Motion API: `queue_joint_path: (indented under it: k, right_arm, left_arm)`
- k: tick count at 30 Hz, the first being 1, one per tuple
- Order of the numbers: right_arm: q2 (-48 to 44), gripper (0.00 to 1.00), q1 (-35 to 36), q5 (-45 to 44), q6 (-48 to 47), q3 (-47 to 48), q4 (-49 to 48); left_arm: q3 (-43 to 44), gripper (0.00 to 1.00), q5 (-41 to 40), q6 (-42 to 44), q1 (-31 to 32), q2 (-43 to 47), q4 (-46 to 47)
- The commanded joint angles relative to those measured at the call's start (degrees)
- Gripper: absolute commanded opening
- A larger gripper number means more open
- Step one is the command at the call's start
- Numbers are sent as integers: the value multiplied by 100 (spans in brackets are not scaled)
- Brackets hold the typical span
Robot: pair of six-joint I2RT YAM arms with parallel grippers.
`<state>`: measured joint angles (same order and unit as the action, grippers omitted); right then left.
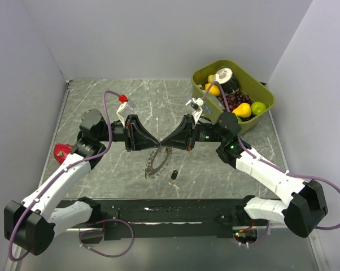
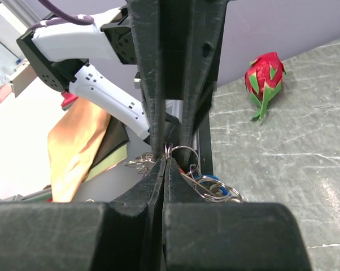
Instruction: Put the keys on the keyring
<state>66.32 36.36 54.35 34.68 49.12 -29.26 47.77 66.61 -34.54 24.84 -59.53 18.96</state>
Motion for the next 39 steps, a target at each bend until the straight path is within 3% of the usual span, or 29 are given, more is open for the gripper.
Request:
queue_joint_path:
  k: [1, 2, 8, 9, 10, 13, 16, 27, 39]
  right_arm:
    - [-208, 0, -41, 6, -49, 53, -370]
    - [-208, 0, -32, 14, -49, 45, -370]
    - [-321, 3, -41, -47, -31, 1, -379]
    - [-374, 12, -41, -82, -57, -25, -336]
    - [-427, 41, -50, -134, -179, -43, -274]
    - [-699, 65, -76, -398, -355, -122, -72]
    - [-1024, 76, -173, -557, -409, -236, -28]
    - [-1139, 79, -243, -372, -532, -175, 139]
    - [-1016, 80, -235, -153, -716, -52, 420]
  left_arm:
    - [303, 13, -43, 167, 56, 20, 135]
    - [329, 1, -121, 307, 56, 38, 38]
    - [260, 1, -630, 693, 100, 362, -314]
    - [207, 1, -719, 790, 109, 441, -366]
    - [189, 1, -833, 905, 109, 520, -497]
    - [75, 1, -1114, 1370, 118, 837, -691]
    - [13, 1, -1264, 1862, 126, 1188, -964]
    - [-329, 1, -1510, 3857, 197, 2050, -1729]
    - [-997, 1, -1642, 5317, 241, 3228, -1439]
